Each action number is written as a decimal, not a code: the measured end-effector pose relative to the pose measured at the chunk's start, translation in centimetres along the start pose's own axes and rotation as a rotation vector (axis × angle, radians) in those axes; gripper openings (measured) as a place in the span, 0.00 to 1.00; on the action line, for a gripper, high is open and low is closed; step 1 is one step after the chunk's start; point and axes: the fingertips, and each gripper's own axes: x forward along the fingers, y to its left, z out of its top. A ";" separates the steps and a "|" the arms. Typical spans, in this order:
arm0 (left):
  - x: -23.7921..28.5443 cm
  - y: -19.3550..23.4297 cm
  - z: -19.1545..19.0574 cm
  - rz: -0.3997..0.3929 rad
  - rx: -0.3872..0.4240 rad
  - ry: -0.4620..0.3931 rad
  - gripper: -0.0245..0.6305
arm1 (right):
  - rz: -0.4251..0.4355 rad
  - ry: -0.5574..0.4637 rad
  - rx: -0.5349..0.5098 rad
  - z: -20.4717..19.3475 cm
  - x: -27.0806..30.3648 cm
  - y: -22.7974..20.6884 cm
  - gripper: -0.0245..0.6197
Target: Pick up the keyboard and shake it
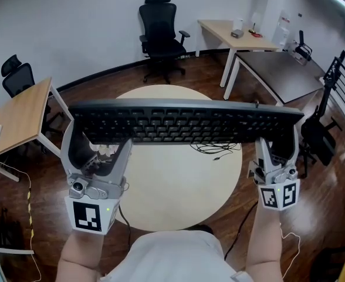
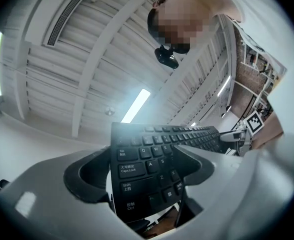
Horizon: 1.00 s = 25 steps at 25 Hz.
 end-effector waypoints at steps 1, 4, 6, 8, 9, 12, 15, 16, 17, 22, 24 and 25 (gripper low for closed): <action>0.0 -0.1 -0.5 -0.009 -0.011 0.017 0.61 | -0.004 0.015 0.013 -0.6 -0.3 0.0 0.70; -0.3 0.1 -2.6 -0.023 -0.047 0.074 0.61 | -0.013 0.072 0.052 -2.8 -1.2 0.8 0.70; -0.9 0.1 -4.1 -0.019 -0.077 0.112 0.62 | -0.015 0.121 0.078 -4.5 -1.9 1.3 0.70; -1.7 -0.3 -5.8 -0.019 -0.111 0.163 0.61 | -0.022 0.177 0.107 -6.4 -2.9 1.6 0.70; -2.3 -0.6 -6.6 -0.019 -0.128 0.189 0.61 | -0.026 0.208 0.123 -7.3 -3.6 1.8 0.70; -4.3 -1.7 -8.9 -0.009 -0.185 0.266 0.61 | -0.033 0.309 0.167 -10.1 -6.0 2.5 0.70; -6.3 -3.0 -11.5 0.000 -0.242 0.349 0.61 | -0.033 0.404 0.205 -12.9 -8.2 2.9 0.70; -6.9 -3.4 -12.2 0.004 -0.263 0.374 0.61 | -0.032 0.437 0.219 -13.8 -8.9 3.1 0.70; -7.7 -3.7 -12.8 0.011 -0.282 0.397 0.61 | -0.028 0.468 0.233 -14.6 -9.6 3.4 0.70; -12.0 -4.5 -15.5 0.059 -0.329 0.506 0.61 | -0.003 0.586 0.280 -17.8 -12.7 5.7 0.70; -13.4 -4.9 -16.4 0.060 -0.344 0.545 0.61 | 0.006 0.622 0.292 -18.7 -13.6 6.2 0.70; -14.1 -5.2 -16.8 0.061 -0.351 0.563 0.61 | 0.012 0.639 0.296 -19.1 -14.0 6.4 0.70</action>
